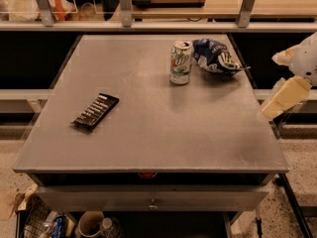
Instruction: Knock 7up can over
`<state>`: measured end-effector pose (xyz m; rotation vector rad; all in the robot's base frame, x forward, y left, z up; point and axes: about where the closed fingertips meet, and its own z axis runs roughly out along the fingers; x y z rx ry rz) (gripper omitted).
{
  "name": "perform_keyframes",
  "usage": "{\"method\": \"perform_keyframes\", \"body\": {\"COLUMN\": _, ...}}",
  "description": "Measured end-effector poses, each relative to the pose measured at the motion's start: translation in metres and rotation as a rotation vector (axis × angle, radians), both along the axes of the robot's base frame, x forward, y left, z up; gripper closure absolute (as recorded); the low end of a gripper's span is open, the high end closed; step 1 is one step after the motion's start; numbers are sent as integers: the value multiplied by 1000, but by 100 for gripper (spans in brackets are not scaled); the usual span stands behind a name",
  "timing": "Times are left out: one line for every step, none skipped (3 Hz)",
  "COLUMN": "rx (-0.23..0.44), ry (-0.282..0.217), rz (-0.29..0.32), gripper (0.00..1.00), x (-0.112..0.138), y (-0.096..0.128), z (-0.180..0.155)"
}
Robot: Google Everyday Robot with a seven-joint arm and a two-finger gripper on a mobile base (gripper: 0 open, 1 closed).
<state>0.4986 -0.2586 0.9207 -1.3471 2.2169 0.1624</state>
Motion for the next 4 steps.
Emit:
{"method": "perform_keyframes", "body": {"rx": 176, "ry": -80, "rz": -52, "gripper": 0, "x": 32, "y": -13, "z": -10}}
{"method": "perform_keyframes", "body": {"rx": 261, "ry": -190, "rz": -77, "gripper": 0, "x": 69, "y": -22, "z": -17}}
{"method": "perform_keyframes", "body": {"rx": 260, "ry": -194, "rz": -77, "gripper": 0, "x": 70, "y": -22, "z": -17}}
{"method": "perform_keyframes", "body": {"rx": 274, "ry": -190, "rz": -71, "gripper": 0, "x": 71, "y": -19, "z": -17}}
